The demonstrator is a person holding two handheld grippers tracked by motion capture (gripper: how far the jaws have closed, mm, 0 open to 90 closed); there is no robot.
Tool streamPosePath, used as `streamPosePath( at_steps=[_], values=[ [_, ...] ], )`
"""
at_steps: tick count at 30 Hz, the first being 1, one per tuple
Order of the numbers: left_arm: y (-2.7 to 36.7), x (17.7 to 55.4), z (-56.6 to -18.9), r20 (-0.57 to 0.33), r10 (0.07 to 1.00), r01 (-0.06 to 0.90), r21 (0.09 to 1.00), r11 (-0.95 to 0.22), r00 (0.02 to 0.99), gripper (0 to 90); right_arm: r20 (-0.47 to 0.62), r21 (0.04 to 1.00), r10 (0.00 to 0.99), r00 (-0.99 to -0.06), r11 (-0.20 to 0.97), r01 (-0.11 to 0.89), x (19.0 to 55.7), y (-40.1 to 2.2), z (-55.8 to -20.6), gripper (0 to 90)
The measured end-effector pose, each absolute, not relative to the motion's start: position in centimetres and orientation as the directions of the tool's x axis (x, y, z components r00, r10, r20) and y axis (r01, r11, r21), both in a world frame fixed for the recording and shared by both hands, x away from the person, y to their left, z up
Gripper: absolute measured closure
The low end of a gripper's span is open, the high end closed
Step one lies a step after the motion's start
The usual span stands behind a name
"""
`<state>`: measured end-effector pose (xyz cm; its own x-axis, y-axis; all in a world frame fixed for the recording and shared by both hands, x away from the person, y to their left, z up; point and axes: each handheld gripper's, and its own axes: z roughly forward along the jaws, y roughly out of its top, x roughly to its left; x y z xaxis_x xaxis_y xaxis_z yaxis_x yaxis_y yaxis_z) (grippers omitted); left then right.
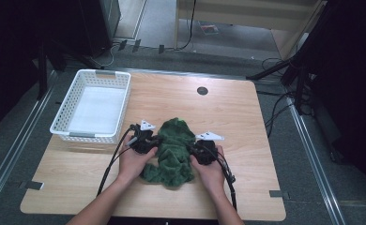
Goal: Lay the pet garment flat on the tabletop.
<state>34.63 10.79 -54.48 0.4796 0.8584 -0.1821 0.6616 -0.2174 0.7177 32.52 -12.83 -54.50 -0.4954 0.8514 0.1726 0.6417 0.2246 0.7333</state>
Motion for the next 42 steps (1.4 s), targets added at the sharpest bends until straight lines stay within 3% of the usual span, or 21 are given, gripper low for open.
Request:
streamPosePath(
  at_steps=[10, 13, 15, 20, 26, 31, 38, 40, 42],
  values=[
    [10.2, 38.7, -54.5, -0.155, 0.894, 0.655, 0.733, -0.182, 0.421, 79.1, 0.187, 0.731, 0.871, -0.455, 0.186, 0.657, 37.2, -12.5, -54.4, 83.6],
    [10.5, 38.7, -54.2, -0.171, 0.888, 0.638, 0.753, -0.162, 0.428, 65.8, 0.200, 0.744, 0.865, -0.461, 0.172, 0.646, 37.2, -12.4, -54.0, 71.7],
    [11.1, 37.9, -53.6, -0.184, 0.878, 0.615, 0.775, -0.146, 0.441, 59.1, 0.198, 0.773, 0.855, -0.480, 0.164, 0.612, 36.4, -12.5, -53.4, 70.5],
    [12.6, 35.0, -51.5, -0.226, 0.859, 0.582, 0.808, -0.099, 0.460, 55.3, 0.215, 0.820, 0.822, -0.527, 0.141, 0.555, 33.8, -12.2, -51.4, 69.6],
    [13.9, 30.7, -51.1, -0.212, 0.828, 0.561, 0.815, -0.144, 0.519, 53.6, 0.217, 0.826, 0.762, -0.611, 0.191, 0.531, 31.9, -10.4, -50.5, 63.4],
    [14.1, 27.7, -53.2, -0.212, 0.810, 0.588, 0.786, -0.192, 0.547, 57.5, 0.180, 0.842, 0.747, -0.641, 0.221, 0.493, 31.0, -8.6, -50.1, 51.6],
    [13.8, 27.4, -55.0, -0.160, 0.829, 0.587, 0.777, -0.229, 0.535, 63.4, 0.054, 0.801, 0.776, -0.629, 0.343, 0.492, 30.6, -5.8, -51.8, 35.4],
    [13.8, 27.4, -55.1, -0.166, 0.832, 0.584, 0.783, -0.215, 0.529, 65.1, 0.017, 0.783, 0.780, -0.626, 0.378, 0.493, 30.5, -5.4, -52.3, 39.6],
    [13.9, 27.4, -55.2, -0.168, 0.832, 0.586, 0.781, -0.215, 0.529, 66.0, -0.032, 0.781, 0.778, -0.627, 0.410, 0.470, 30.3, -5.2, -52.8, 54.5]
  ],
)
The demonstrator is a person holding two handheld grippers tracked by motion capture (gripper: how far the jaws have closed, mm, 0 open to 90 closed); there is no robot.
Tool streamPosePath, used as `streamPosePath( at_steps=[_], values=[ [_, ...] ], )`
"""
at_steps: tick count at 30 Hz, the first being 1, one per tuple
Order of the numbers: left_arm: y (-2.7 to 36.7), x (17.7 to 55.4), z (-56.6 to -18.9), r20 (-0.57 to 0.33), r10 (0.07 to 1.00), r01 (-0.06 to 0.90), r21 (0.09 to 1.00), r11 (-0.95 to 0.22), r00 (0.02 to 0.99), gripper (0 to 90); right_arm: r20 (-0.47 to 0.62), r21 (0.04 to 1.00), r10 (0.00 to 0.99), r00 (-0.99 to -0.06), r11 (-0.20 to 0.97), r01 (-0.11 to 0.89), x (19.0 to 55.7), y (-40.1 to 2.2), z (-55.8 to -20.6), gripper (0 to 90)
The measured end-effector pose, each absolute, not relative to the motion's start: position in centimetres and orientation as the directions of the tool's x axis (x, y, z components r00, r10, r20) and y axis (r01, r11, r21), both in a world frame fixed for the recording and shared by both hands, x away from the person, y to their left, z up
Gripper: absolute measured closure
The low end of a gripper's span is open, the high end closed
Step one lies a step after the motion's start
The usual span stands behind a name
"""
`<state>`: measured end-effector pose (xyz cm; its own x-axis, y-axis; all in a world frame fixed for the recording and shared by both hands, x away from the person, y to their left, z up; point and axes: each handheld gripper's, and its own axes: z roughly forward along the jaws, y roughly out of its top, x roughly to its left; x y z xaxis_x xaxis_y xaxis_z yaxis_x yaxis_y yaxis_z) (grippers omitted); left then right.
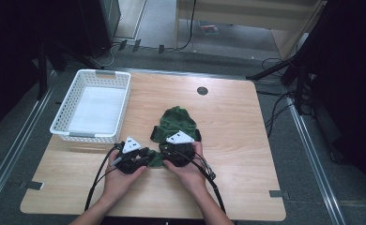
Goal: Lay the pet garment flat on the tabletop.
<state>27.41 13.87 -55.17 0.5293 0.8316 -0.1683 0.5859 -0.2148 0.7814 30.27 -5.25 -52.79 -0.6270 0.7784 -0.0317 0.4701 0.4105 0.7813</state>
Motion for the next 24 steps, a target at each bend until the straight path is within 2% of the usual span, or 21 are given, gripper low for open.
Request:
streamPosePath(
  at_steps=[2, 3, 7, 13, 17, 20, 24],
  values=[
    [13.9, 27.4, -55.2, -0.161, 0.834, 0.585, 0.781, -0.219, 0.527, 66.9, -0.054, 0.789, 0.773, -0.632, 0.421, 0.447, 30.1, -5.4, -52.9, 69.5],
    [13.8, 27.4, -55.2, -0.160, 0.836, 0.585, 0.781, -0.219, 0.526, 67.1, -0.047, 0.796, 0.773, -0.633, 0.412, 0.443, 30.0, -5.6, -52.8, 73.4],
    [14.1, 27.6, -55.2, -0.195, 0.832, 0.600, 0.776, -0.193, 0.520, 67.3, -0.001, 0.828, 0.772, -0.636, 0.357, 0.432, 29.7, -6.9, -52.0, 80.2],
    [14.1, 27.6, -55.2, -0.194, 0.833, 0.601, 0.775, -0.194, 0.519, 67.8, 0.057, 0.881, 0.747, -0.662, 0.274, 0.386, 28.1, -10.3, -51.0, 80.5],
    [14.1, 27.6, -55.2, -0.195, 0.834, 0.602, 0.775, -0.191, 0.516, 68.1, 0.081, 0.880, 0.748, -0.659, 0.257, 0.400, 26.9, -12.7, -51.2, 79.7],
    [14.1, 27.6, -55.2, -0.195, 0.833, 0.602, 0.775, -0.193, 0.517, 68.1, 0.102, 0.868, 0.728, -0.678, 0.269, 0.419, 26.0, -14.5, -51.4, 75.7],
    [14.1, 27.6, -55.2, -0.194, 0.833, 0.602, 0.775, -0.193, 0.517, 68.0, 0.107, 0.860, 0.718, -0.687, 0.280, 0.427, 24.9, -16.9, -51.5, 63.7]
  ],
)
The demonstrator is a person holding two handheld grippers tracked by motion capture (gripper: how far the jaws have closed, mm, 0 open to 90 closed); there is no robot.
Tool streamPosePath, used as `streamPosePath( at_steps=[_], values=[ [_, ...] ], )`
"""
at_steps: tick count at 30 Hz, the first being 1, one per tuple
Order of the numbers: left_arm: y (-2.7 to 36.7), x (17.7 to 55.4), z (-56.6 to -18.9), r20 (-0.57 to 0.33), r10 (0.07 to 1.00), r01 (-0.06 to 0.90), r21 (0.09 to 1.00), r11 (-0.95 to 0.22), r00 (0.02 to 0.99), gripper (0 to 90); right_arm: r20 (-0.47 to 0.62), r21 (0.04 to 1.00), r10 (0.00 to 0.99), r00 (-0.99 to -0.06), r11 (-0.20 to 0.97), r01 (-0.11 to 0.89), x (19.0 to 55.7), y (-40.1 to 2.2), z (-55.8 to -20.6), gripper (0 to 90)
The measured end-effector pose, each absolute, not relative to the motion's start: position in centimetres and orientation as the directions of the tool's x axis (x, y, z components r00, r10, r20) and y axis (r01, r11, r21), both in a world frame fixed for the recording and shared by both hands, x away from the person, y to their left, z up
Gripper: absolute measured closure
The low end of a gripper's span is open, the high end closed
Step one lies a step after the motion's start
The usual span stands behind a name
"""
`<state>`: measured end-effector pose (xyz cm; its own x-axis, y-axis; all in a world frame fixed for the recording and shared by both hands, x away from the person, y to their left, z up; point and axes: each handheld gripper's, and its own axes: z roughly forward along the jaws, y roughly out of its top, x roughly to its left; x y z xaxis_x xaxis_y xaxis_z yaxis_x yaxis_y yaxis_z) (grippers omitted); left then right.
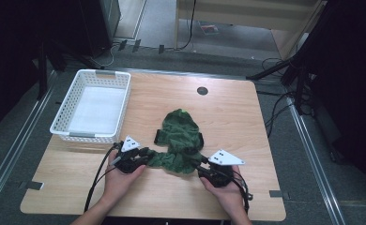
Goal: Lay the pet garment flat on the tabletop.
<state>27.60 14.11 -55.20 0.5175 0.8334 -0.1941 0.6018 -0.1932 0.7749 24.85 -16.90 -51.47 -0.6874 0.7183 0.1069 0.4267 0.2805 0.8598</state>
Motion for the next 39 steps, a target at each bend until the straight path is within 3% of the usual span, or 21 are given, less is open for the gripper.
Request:
streamPosePath(
  at_steps=[7, 11, 16, 19, 22, 25, 34, 39],
  values=[
    [14.2, 27.5, -55.2, -0.193, 0.831, 0.595, 0.780, -0.194, 0.523, 65.7, 0.151, 0.835, 0.730, -0.667, 0.266, 0.481, 23.3, -21.3, -51.3, 54.5],
    [14.5, 27.2, -55.0, -0.211, 0.816, 0.582, 0.794, -0.179, 0.538, 61.4, 0.170, 0.867, 0.716, -0.677, 0.218, 0.448, 22.3, -23.1, -49.3, 48.1],
    [14.5, 27.0, -54.8, -0.216, 0.806, 0.564, 0.808, -0.169, 0.551, 54.8, 0.204, 0.896, 0.708, -0.676, 0.143, 0.421, 21.7, -23.3, -47.3, 46.3],
    [14.1, 27.0, -54.7, -0.218, 0.808, 0.564, 0.809, -0.164, 0.548, 52.8, 0.214, 0.897, 0.722, -0.658, 0.122, 0.425, 21.9, -21.5, -47.3, 51.2],
    [13.6, 26.9, -54.8, -0.182, 0.817, 0.562, 0.803, -0.198, 0.547, 53.6, 0.224, 0.882, 0.737, -0.637, 0.125, 0.455, 22.4, -18.8, -48.4, 63.6],
    [13.4, 26.9, -54.9, -0.182, 0.811, 0.579, 0.784, -0.221, 0.556, 58.3, 0.188, 0.839, 0.755, -0.628, 0.209, 0.502, 23.1, -16.4, -50.5, 71.4],
    [13.9, 26.0, -55.1, -0.216, 0.752, 0.597, 0.753, -0.277, 0.622, 73.9, 0.158, 0.756, 0.809, -0.566, 0.269, 0.596, 24.9, -16.3, -54.3, 68.6],
    [13.9, 25.4, -55.0, -0.227, 0.696, 0.575, 0.754, -0.318, 0.682, 70.9, 0.144, 0.765, 0.806, -0.574, 0.278, 0.581, 25.3, -16.6, -54.4, 63.7]
  ],
)
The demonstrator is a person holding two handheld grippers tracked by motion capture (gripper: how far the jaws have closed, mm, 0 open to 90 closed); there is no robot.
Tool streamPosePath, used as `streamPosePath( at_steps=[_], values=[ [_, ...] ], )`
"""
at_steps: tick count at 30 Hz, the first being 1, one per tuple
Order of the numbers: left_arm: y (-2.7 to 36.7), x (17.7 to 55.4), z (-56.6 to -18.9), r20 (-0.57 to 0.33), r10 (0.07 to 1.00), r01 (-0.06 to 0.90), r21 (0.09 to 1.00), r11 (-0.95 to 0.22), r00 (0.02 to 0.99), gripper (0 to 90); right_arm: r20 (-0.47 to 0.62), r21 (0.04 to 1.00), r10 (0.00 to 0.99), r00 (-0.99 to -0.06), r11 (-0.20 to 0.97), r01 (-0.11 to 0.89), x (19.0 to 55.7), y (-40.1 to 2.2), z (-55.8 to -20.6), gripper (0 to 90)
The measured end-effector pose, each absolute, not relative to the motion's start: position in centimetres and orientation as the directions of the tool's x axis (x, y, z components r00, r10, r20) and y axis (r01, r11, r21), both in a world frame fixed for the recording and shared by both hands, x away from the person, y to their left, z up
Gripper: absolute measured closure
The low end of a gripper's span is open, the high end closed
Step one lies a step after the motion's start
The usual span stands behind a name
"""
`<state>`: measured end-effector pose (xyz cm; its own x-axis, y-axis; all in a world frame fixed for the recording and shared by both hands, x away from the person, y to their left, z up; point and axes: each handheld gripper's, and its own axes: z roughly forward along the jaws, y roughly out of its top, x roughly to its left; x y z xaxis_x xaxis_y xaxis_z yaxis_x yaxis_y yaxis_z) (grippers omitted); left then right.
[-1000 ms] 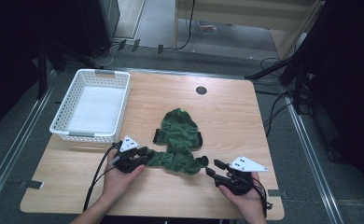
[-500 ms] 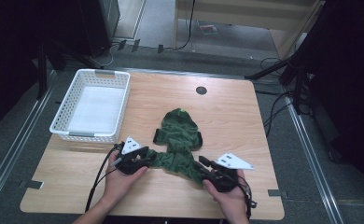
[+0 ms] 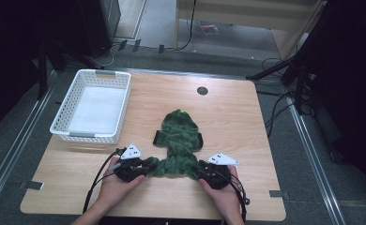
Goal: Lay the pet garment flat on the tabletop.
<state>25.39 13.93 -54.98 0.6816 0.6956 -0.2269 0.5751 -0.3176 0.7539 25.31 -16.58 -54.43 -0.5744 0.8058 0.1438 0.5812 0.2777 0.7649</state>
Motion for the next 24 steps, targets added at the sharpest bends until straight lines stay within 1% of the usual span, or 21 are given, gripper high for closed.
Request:
streamPosePath(
  at_steps=[3, 4, 7, 9, 11, 14, 17, 20, 22, 23, 24],
  values=[
    [14.1, 25.4, -54.7, -0.236, 0.674, 0.559, 0.770, -0.309, 0.700, 62.6, 0.141, 0.785, 0.785, -0.603, 0.282, 0.551, 24.8, -16.7, -53.6, 57.5],
    [14.2, 25.5, -54.6, -0.253, 0.673, 0.563, 0.774, -0.290, 0.695, 60.7, 0.138, 0.796, 0.781, -0.608, 0.277, 0.537, 24.6, -16.8, -53.3, 57.3],
    [14.1, 25.7, -54.3, -0.264, 0.693, 0.567, 0.785, -0.249, 0.671, 54.3, 0.141, 0.823, 0.787, -0.601, 0.245, 0.513, 24.3, -16.9, -52.4, 57.2],
    [13.5, 25.9, -53.9, -0.256, 0.696, 0.558, 0.792, -0.247, 0.671, 52.6, 0.138, 0.834, 0.794, -0.592, 0.229, 0.502, 24.3, -16.8, -52.0, 57.0],
    [12.7, 26.1, -53.4, -0.250, 0.707, 0.554, 0.799, -0.235, 0.662, 51.9, 0.141, 0.838, 0.798, -0.586, 0.220, 0.500, 24.6, -16.6, -51.7, 56.1],
    [11.2, 26.4, -53.1, -0.250, 0.737, 0.577, 0.785, -0.226, 0.628, 51.0, 0.131, 0.824, 0.809, -0.573, 0.232, 0.516, 25.3, -15.8, -52.0, 55.1],
    [9.7, 26.9, -53.8, -0.222, 0.761, 0.604, 0.753, -0.263, 0.609, 50.8, 0.138, 0.794, 0.835, -0.533, 0.228, 0.563, 26.1, -14.9, -52.8, 56.0],
    [8.9, 27.4, -54.7, -0.234, 0.782, 0.643, 0.721, -0.259, 0.578, 51.5, 0.127, 0.768, 0.842, -0.524, 0.251, 0.589, 26.6, -14.0, -53.6, 60.7],
    [8.6, 27.3, -54.7, -0.207, 0.787, 0.629, 0.728, -0.273, 0.581, 53.2, 0.107, 0.763, 0.837, -0.536, 0.276, 0.585, 26.6, -13.4, -54.0, 64.9],
    [8.5, 27.3, -54.7, -0.185, 0.791, 0.621, 0.730, -0.286, 0.582, 55.0, 0.083, 0.764, 0.834, -0.546, 0.299, 0.572, 26.6, -13.3, -54.1, 67.1],
    [8.4, 27.2, -54.7, -0.163, 0.796, 0.612, 0.732, -0.299, 0.583, 60.7, 0.064, 0.765, 0.831, -0.552, 0.314, 0.562, 26.5, -13.1, -54.1, 70.5]
  ],
)
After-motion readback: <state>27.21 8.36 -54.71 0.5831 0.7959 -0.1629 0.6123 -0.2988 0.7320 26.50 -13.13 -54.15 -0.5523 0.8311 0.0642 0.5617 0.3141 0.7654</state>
